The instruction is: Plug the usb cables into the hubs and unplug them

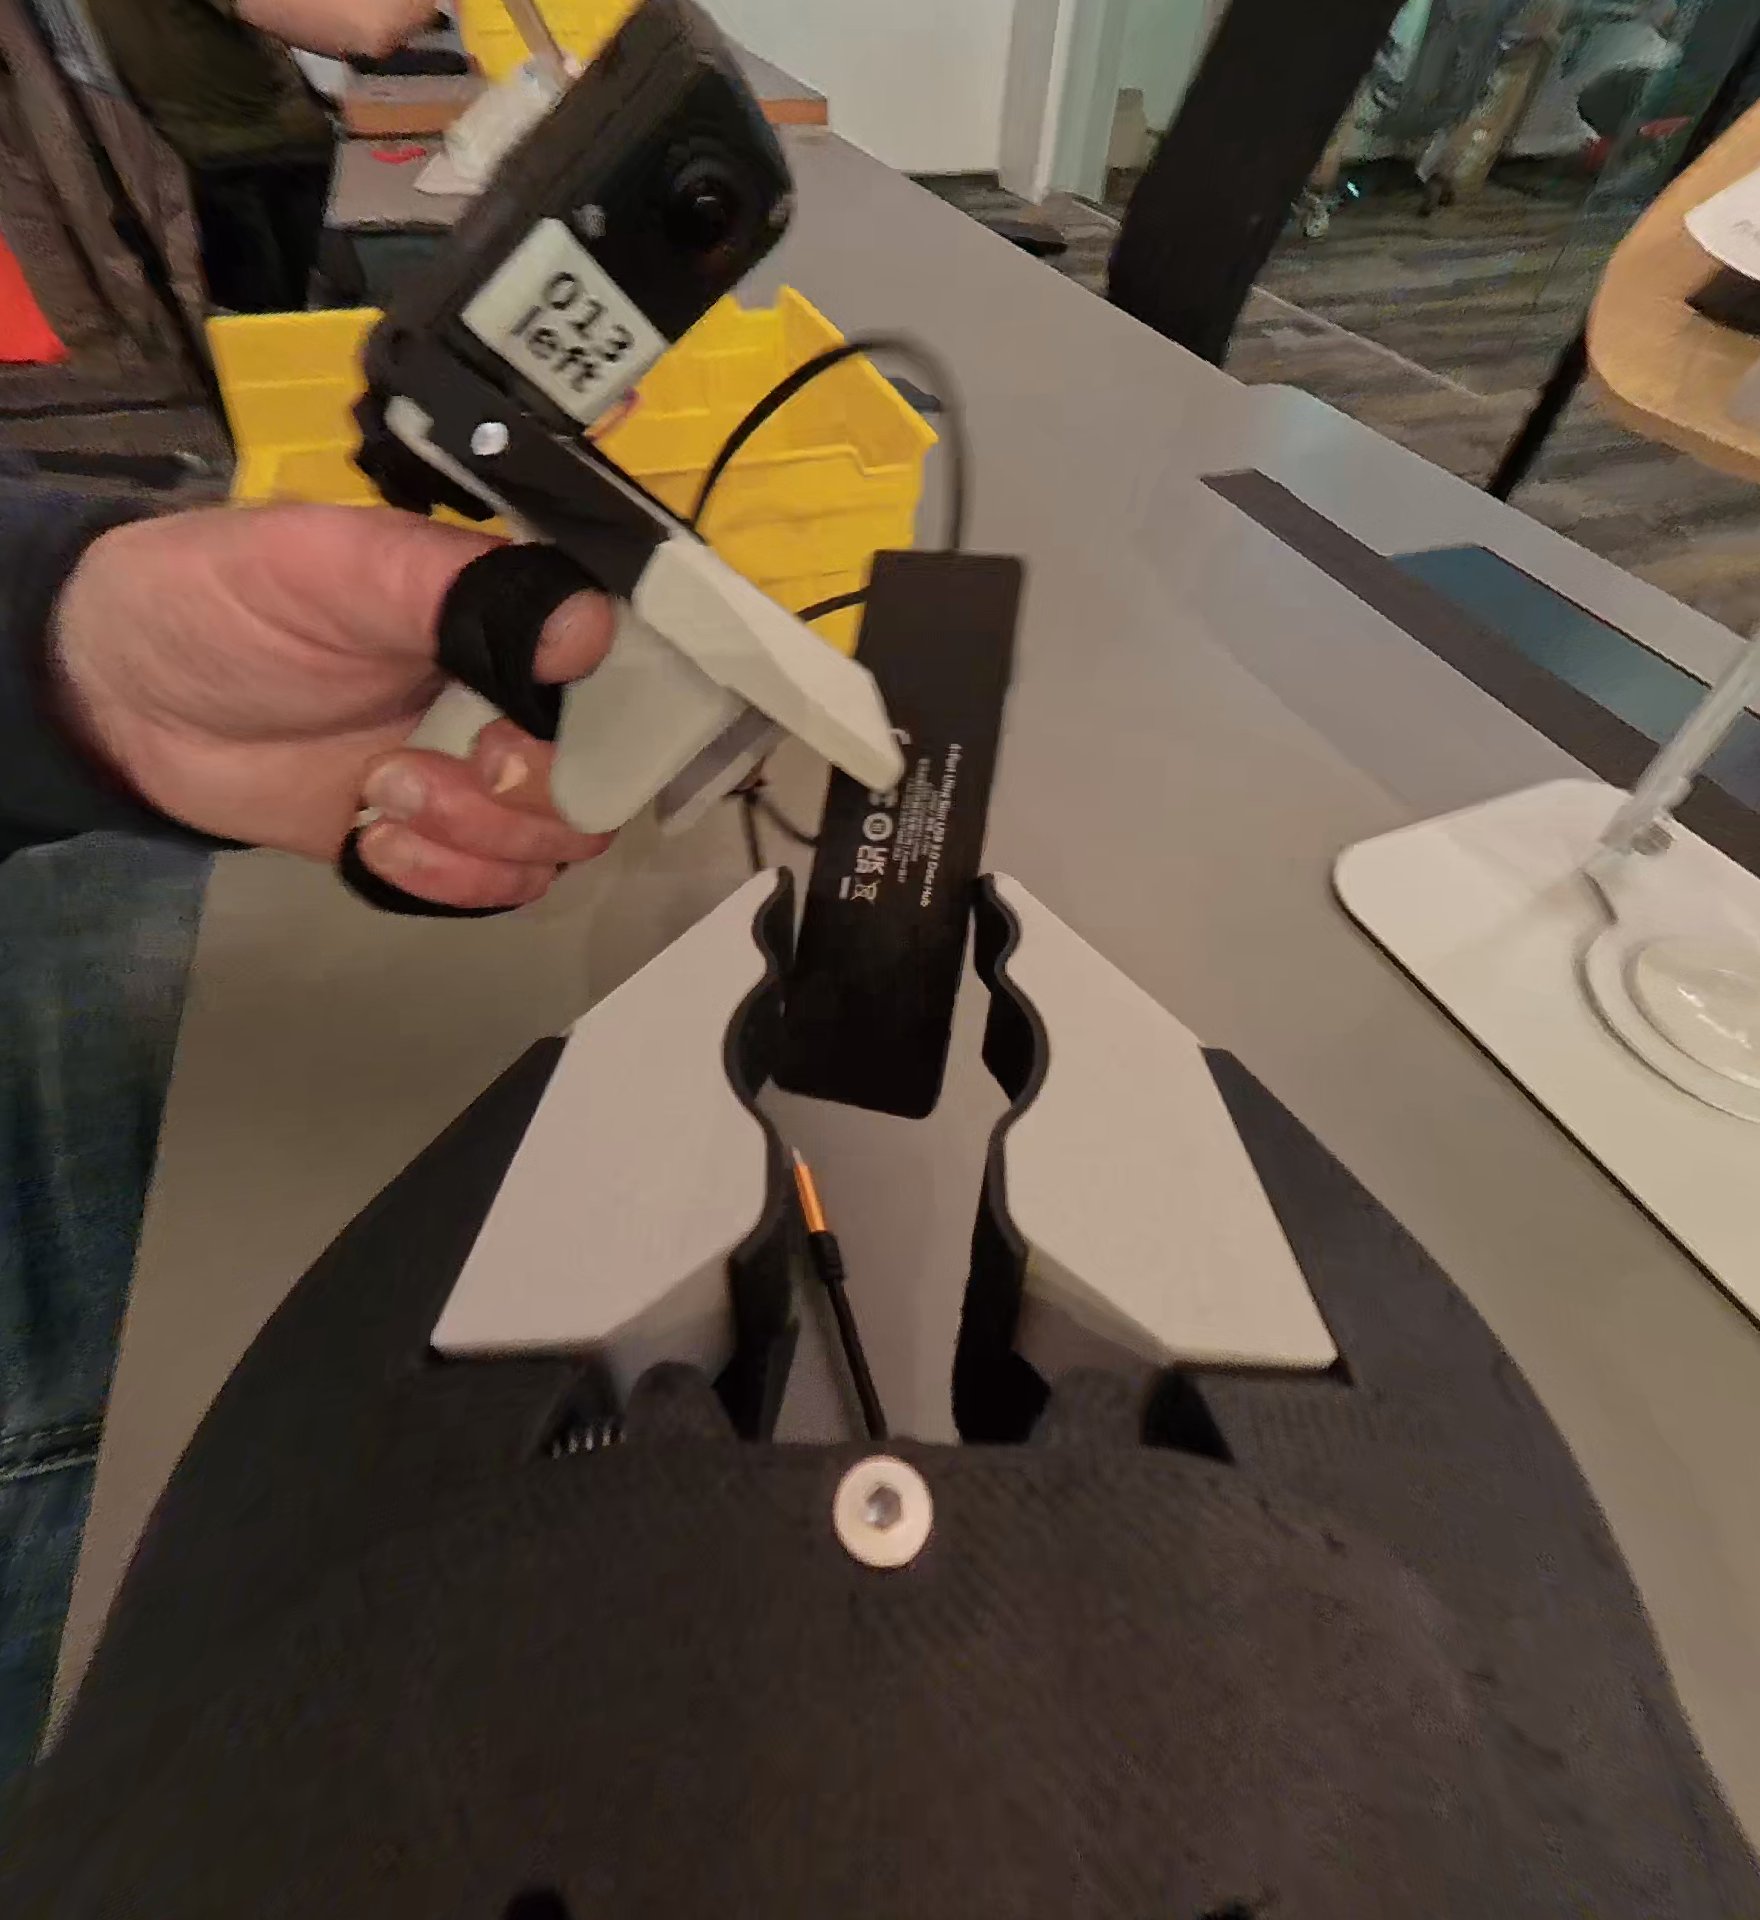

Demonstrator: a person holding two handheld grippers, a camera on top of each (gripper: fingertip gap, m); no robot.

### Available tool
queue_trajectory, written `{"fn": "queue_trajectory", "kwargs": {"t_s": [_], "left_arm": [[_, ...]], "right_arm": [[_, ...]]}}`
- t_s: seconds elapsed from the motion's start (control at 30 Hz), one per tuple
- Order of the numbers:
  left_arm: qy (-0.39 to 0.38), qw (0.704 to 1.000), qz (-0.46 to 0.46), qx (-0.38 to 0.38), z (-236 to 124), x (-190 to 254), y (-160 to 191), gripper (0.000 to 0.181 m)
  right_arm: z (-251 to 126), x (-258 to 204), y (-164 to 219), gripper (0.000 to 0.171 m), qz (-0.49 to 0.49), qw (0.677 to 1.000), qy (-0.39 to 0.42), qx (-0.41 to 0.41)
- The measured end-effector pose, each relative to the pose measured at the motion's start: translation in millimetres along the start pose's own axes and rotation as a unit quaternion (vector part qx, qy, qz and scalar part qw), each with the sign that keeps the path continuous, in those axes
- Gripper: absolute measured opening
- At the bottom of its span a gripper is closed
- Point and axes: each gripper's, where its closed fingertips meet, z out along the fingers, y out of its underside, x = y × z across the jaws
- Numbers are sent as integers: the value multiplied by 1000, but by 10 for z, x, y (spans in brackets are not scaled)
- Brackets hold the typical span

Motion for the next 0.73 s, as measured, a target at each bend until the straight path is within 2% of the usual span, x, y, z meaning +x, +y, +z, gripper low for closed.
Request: {"fn": "queue_trajectory", "kwargs": {"t_s": [0.07, 0.13, 0.2, 0.3, 0.37, 0.43, 0.5, 0.6, 0.63, 0.73], "left_arm": [[15, 1000, 16, -9, -34, 65, -19, 11], [34, 999, 31, -30, -45, 147, -5, 10], [66, 996, 39, -42, -41, 274, -8, 10], [102, 989, 60, -89, -12, 436, 92, 10], [117, 984, 76, -113, -1, 530, 161, 10], [112, 980, 117, -115, -9, 579, 162, 10], [68, 976, 176, -110, -13, 532, 107, 16], [-16, 950, 299, -87, -49, 473, -20, 66], [-54, 933, 346, -84, -61, 435, -54, 87], [-148, 856, 488, -84, -65, 397, -91, 127]], "right_arm": [[-73, -157, -72, 53, 31, 997, -68, 32], [-191, -147, -151, 60, 88, 988, -113, 63], [-233, -96, -96, 64, 115, 983, -137, 49], [-265, -326, -48, 47, 146, 961, -235, 21], [-286, -444, -73, 16, 161, 948, -274, 21], [-323, -467, -118, 9, 194, 934, -299, 33], [-318, -397, -177, 8, 236, 925, -291, 62], [-346, -306, -268, 8, 301, 904, -288, 99], [-346, -283, -277, 8, 309, 904, -279, 103], [-333, -254, -301, 9, 337, 896, -266, 109]]}}
